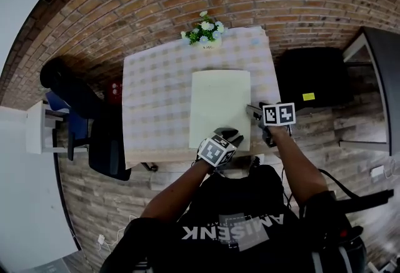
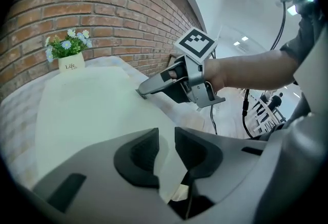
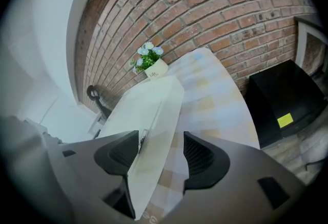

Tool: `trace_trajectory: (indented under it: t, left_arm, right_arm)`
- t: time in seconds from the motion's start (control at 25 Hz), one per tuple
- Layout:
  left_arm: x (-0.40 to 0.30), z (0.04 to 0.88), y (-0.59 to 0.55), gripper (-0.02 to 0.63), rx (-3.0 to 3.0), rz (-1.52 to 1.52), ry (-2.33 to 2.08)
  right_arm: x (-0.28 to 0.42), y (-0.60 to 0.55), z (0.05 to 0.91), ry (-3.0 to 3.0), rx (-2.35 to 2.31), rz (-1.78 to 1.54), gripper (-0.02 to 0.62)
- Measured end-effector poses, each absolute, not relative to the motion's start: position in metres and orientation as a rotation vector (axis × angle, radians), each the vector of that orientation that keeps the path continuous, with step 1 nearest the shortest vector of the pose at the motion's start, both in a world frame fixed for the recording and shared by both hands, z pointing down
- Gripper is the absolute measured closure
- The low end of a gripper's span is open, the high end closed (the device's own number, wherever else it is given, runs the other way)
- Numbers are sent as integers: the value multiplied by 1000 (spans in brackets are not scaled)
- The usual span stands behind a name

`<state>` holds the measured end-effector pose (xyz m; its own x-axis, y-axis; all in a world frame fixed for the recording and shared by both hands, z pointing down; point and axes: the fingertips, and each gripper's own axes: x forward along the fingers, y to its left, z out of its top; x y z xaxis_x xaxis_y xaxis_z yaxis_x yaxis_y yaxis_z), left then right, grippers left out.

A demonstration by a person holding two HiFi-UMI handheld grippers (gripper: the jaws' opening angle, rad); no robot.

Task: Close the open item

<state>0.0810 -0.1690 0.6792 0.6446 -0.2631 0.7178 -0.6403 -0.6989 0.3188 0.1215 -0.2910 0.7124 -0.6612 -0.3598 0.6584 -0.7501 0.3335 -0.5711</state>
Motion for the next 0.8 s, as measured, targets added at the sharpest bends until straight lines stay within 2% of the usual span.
trace_trajectory:
  t: [0.44, 0.8]
  left_arm:
    - [32, 616, -198, 505, 2336, 571, -864]
    - [-30, 520, -249, 512, 2446, 301, -1092]
  right_arm:
    - [136, -295, 649, -2247, 1146, 1212, 313]
    - [112, -308, 527, -2523, 1161, 973, 317]
